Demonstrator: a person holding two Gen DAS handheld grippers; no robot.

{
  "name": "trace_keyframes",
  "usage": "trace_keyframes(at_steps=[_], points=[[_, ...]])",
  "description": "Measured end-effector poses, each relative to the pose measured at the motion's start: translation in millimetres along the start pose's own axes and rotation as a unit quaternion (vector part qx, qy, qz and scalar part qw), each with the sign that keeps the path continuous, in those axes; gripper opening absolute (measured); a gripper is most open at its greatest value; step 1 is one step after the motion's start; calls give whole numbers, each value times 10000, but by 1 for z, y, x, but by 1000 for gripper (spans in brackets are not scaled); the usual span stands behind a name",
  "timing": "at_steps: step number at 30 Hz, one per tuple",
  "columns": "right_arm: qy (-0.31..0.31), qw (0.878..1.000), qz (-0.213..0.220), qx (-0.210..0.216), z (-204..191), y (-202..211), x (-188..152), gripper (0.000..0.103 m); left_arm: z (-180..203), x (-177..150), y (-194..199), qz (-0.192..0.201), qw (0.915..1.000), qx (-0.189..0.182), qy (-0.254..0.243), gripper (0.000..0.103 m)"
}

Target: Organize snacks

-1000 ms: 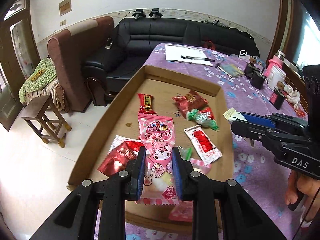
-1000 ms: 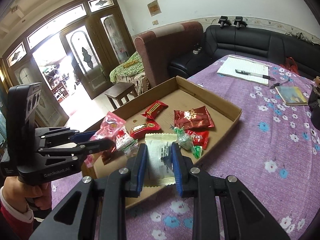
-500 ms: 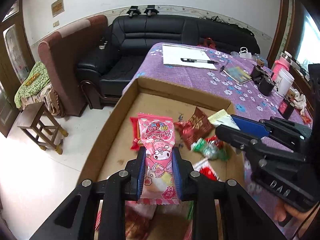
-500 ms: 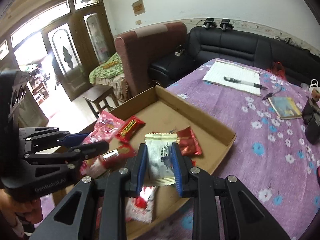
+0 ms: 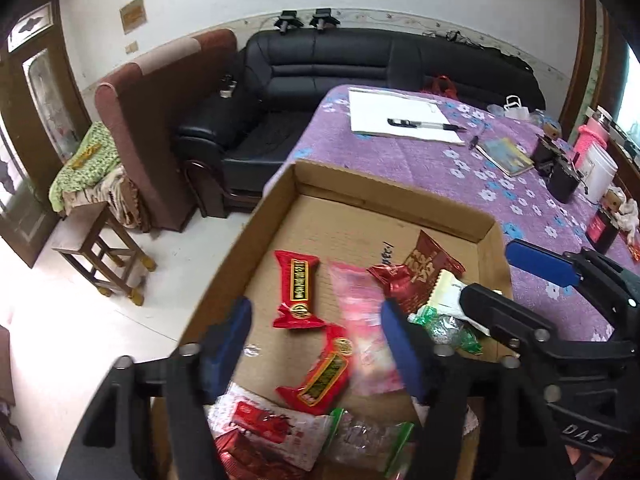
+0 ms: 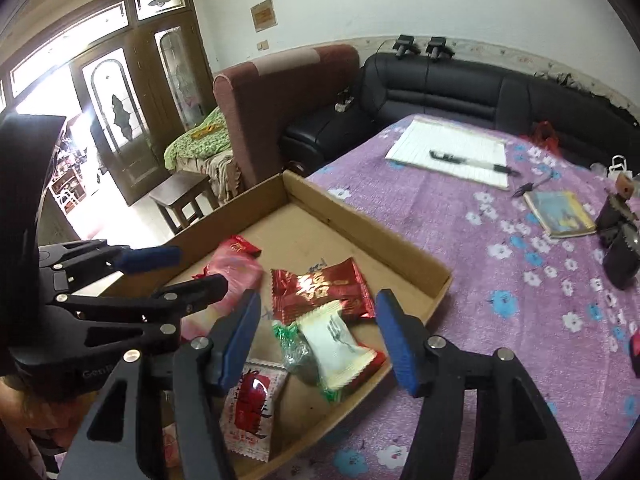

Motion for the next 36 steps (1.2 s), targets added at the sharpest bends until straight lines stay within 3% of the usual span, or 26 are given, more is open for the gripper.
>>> trace_keyframes(at_steps=[4,10,19,28,36], points=[[-32,9999,87,-39,3,10,2,65,0,-1,13,235,9994,202,-141,91],[-49,9995,232,-188,8,36,-6,70,-12,-7,30,399,9983,426,44,99],[-324,9982,358,-361,29,81,-32,72,-18,-32,44,259,9979,466,366,99],[-389,9969,491,-468,27,125,-55,76,4,-56,69,210,9987,414,191,100],[-358,9965,573,-495,14,158,-76,77,13,-79,113,613,9974,293,229,100]])
Point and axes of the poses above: each gripper's, at about its wrist camera, not at the fingertips, and y roughly against the way its jaws point, z to its right, x to its top, the point moved 7 cm from there along -y, roughly the way its jaws point, and after that the axes turned 14 degrees about y, right-handed, at the moved point
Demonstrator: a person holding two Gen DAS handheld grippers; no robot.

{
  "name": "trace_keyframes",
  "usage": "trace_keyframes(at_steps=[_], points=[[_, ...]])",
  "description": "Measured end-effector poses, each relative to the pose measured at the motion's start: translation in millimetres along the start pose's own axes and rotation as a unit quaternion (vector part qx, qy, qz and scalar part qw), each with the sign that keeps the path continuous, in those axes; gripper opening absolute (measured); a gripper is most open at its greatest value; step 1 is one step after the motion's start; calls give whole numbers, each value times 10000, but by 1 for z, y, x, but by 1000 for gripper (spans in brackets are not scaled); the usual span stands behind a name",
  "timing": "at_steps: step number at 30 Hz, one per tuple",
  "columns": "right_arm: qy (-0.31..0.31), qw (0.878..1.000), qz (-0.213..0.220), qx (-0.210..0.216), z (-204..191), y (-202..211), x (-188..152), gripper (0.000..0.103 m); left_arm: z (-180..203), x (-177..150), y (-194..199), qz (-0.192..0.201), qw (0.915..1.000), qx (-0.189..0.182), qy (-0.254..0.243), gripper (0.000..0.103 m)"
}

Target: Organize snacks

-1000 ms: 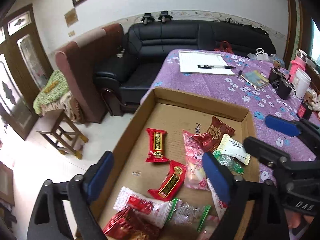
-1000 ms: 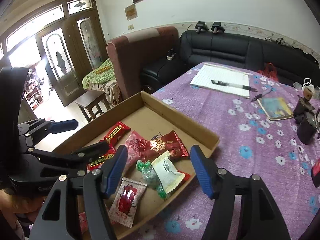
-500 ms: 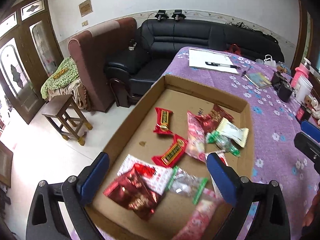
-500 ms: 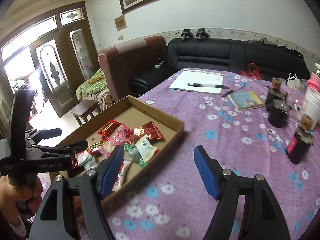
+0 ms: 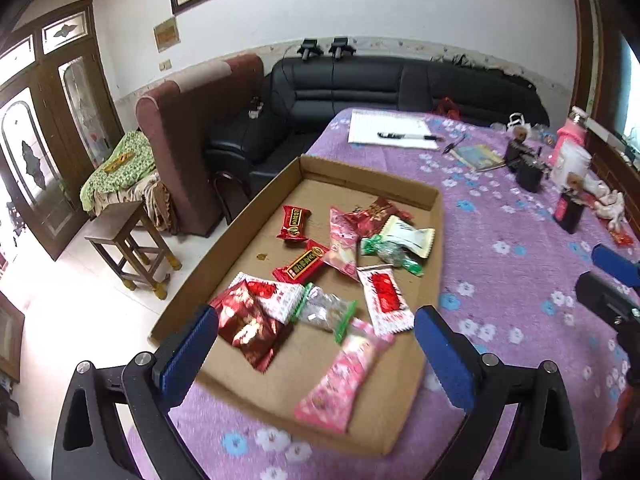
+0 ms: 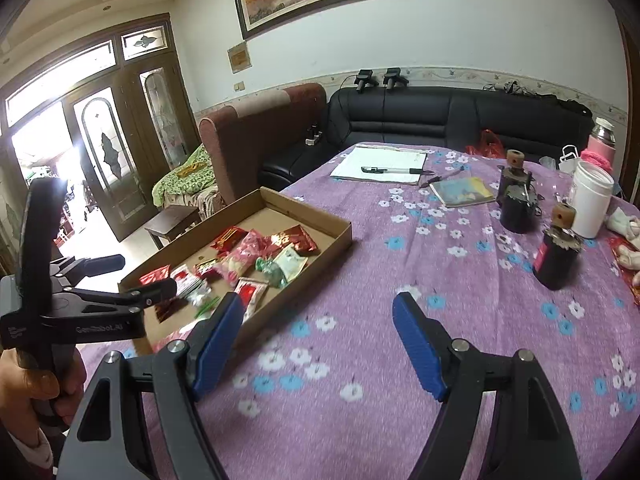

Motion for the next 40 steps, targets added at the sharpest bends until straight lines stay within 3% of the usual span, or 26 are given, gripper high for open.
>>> trace_keyframes(at_steps=[3,11,14,18,23,27,30,40], points=[[5,10000,33,-18,-4,15,-10,78,-1,-11,20,162,9999,18,12,100],[29,9999,95,-99,-14,59,-41,80,-3,-45,53,521,9951,769,-341,102],[-17,9999,109,-119,-15,71,-49,81,2,-55,65,594,9954,618,-427,102],[1,9998,109,-159,-17,80,-55,81,8,-64,70,303,9978,340,-477,102],[-34,9998,129,-169,-17,85,-60,81,4,-65,77,491,9947,777,-457,102],[1,9997,149,-170,-18,86,-59,81,-2,-65,73,269,9985,429,-220,102],[17,9997,151,-181,-18,86,-59,81,-8,-64,71,237,9981,568,-96,102],[-21,9998,100,-145,-21,81,-60,81,-5,-58,71,345,9991,225,45,102]])
Point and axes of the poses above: each gripper's, at about its wrist camera, not at the fingertips, and y roughly against the way its jaws point, z to its right, x to its top, the point moved 7 cm from there along -y, roughly the way its jaws point, and after that the axes turned 14 degrees about y, right-handed, at the moved point
